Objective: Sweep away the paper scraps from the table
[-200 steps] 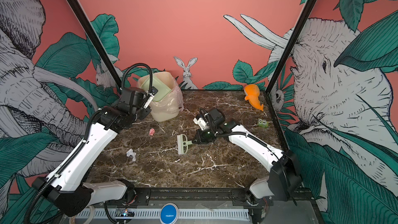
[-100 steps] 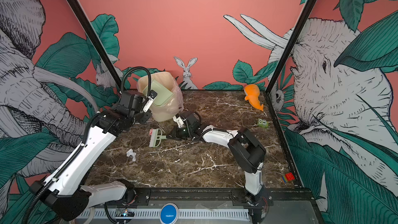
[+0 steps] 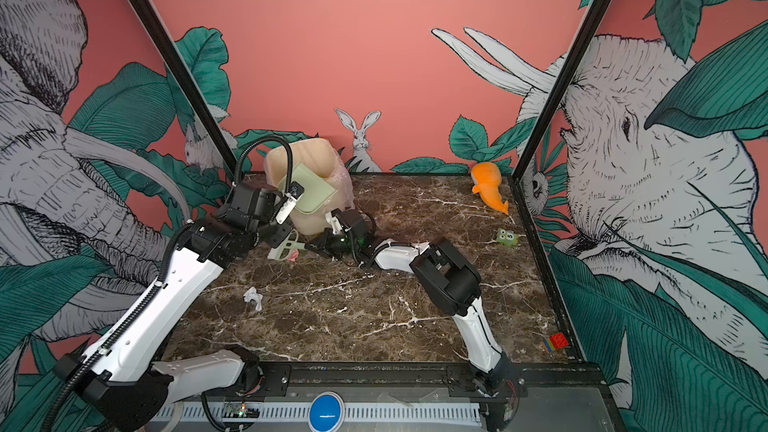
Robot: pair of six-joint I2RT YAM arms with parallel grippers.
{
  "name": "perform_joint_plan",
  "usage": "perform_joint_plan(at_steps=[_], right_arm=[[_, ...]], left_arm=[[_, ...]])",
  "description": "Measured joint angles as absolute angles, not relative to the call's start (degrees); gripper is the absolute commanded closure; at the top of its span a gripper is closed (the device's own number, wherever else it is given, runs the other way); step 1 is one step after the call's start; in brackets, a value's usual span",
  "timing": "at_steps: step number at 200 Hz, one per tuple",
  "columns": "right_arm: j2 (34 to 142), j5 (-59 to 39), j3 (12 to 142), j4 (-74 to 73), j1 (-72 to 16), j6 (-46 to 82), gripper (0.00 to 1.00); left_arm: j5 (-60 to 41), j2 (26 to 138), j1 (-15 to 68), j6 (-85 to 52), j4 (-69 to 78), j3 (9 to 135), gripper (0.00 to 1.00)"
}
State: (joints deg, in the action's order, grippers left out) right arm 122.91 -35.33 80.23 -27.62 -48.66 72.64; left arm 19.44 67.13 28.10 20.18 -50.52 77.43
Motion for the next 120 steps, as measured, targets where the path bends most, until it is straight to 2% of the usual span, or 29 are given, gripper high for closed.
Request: perform_joint_plan(at_steps=[74, 120], right_arm=[[125.5, -32.9, 80.3, -27.6, -49.3, 74.5, 1.0], [122.4, -30.6, 70.6, -27.7, -48.8, 76.3, 1.0]], left_arm=[[16.8, 64.3, 28.1, 18.0, -54.2, 76.4, 0.97], [16.1, 64.3, 28.1, 17.5, -55.0, 76.4, 0.96]])
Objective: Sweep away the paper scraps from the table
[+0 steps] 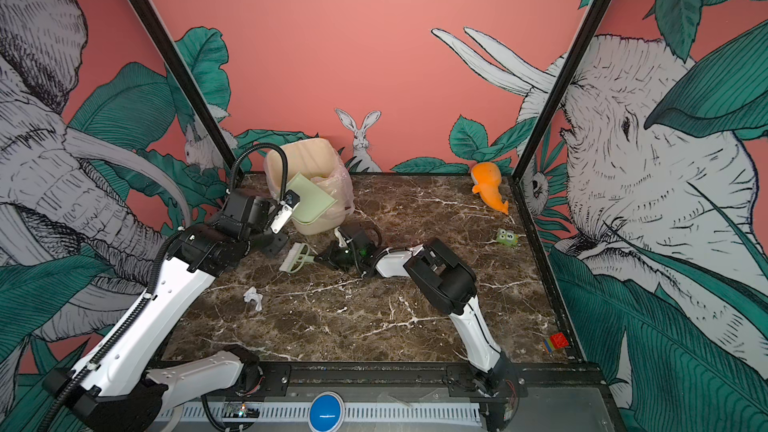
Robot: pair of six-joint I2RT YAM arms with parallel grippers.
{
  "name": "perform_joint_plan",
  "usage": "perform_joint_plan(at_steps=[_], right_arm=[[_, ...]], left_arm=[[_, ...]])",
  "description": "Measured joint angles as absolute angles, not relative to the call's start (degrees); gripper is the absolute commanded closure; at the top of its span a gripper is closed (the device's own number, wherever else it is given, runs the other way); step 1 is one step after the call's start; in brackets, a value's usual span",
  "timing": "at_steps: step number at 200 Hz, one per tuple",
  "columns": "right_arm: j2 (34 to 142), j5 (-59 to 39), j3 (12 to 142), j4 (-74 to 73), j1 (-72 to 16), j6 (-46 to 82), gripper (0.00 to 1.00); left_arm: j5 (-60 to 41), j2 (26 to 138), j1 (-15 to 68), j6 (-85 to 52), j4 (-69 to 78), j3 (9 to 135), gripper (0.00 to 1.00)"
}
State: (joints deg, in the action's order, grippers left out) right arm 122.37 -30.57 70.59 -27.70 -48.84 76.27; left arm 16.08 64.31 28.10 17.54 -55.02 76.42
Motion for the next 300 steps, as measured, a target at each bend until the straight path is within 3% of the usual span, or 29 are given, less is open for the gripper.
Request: perform_joint_plan(at_steps=[21, 54, 84, 110, 153, 227, 261, 300], right_arm=[[116.6, -30.1, 63.8, -27.4, -48.1, 76.8, 1.0], [98.5, -28.1, 50.4, -20.1, -44.2, 76.3, 1.0], [79.0, -26.5, 41.3, -4.6, -37.4, 73.4, 1.0], [69.8, -25.7, 42.0, 8.6, -32.9, 69.5, 1.0], [77.6, -28.4, 51.7, 13.1, -34.4, 64.7, 1.0], [95.5, -32.6, 59.6, 6.4, -36.5, 62.1, 1.0], [93.8, -32.9, 55.2, 6.6, -35.6, 60.8, 1.0], [82.0, -32.4, 49.1, 15.2, -31.2, 57.0, 1.0]], left_arm=[[15.8, 64.3, 28.1, 17.5, -55.1, 76.4, 0.96], [15.4, 64.3, 28.1, 17.4, -55.3, 76.4, 0.96], [15.0, 64.4, 28.1, 17.3, -55.4, 76.4, 0.96], [14.2, 64.4, 28.1, 17.1, -55.4, 76.4, 0.96], [13.0, 64.4, 28.1, 16.5, -55.4, 75.8, 0.95], [11.7, 64.4, 28.8, 15.2, -55.4, 73.9, 0.95], [11.2, 64.5, 29.3, 14.6, -55.4, 73.4, 0.95], [10.8, 65.1, 30.9, 14.4, -55.4, 72.8, 0.95]])
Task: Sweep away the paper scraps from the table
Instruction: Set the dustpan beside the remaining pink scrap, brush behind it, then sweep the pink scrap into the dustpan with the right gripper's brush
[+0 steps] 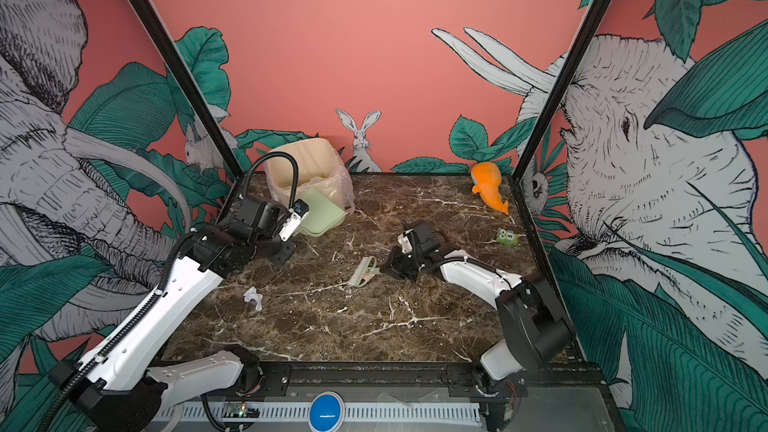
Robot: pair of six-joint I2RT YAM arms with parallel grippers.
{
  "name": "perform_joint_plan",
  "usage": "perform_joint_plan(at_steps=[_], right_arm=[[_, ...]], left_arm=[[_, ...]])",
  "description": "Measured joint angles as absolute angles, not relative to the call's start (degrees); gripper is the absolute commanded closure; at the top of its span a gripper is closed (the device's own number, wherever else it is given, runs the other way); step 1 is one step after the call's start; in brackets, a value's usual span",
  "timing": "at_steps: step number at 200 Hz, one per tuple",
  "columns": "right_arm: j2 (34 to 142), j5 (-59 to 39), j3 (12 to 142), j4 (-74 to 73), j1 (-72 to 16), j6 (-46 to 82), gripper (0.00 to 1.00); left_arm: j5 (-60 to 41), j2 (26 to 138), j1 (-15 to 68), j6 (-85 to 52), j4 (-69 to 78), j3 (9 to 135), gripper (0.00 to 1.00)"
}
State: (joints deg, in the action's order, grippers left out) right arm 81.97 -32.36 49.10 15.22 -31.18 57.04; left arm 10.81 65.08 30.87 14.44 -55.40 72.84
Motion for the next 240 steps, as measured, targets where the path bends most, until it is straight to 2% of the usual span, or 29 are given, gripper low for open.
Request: perform_joint_plan(at_steps=[37, 75, 157, 198, 240], right_arm=[[71.0, -31.9, 45.8, 29.1, -24.7, 50.8, 1.0], [65.9, -30.7, 48.3, 43.3, -21.1, 44.8, 1.0], [71.1, -22.4, 73.1, 64.1, -21.0, 26.2, 1.0], [73.5, -15.7, 74.1, 71.4, -21.0, 18.7, 1.0], [74.1, -12.0, 72.0, 73.1, -22.2, 15.8, 1.0]], left_arm=[[10.5, 65.3, 33.4, 14.1, -55.4, 71.4, 0.95], [10.3, 65.5, 36.4, 13.0, -55.4, 69.1, 0.95], [7.7, 71.9, 51.1, 8.1, -52.8, 62.5, 0.96], [7.1, 76.0, 58.4, 5.4, -50.0, 59.2, 0.96], [6.7, 78.2, 61.8, 4.5, -47.4, 57.4, 0.96]])
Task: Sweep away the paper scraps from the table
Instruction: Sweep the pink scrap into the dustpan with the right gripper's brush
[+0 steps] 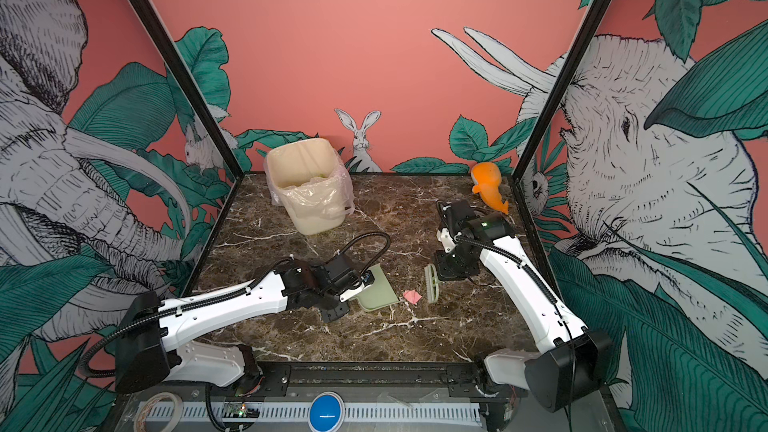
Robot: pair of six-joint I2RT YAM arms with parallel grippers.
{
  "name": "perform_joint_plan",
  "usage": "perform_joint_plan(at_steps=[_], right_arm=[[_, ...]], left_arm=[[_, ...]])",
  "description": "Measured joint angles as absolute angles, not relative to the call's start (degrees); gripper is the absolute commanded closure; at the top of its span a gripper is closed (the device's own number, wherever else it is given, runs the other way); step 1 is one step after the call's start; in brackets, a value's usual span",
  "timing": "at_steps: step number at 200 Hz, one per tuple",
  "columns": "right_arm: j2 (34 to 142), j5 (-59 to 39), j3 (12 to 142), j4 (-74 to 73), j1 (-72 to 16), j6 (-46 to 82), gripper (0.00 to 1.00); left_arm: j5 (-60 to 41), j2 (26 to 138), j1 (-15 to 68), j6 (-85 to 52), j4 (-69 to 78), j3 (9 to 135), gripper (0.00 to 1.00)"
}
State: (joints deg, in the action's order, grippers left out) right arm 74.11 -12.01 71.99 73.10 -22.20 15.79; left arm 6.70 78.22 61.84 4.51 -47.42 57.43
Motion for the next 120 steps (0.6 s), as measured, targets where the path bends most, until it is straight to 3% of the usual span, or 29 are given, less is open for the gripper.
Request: perform_joint_plan(at_steps=[120], right_arm=[[80.3, -5.9, 71.7, 71.7, -27.8, 14.8, 1.0]], left_arm=[[5.4, 82.6, 65.3, 4.2, -40.9, 54.8, 0.97]])
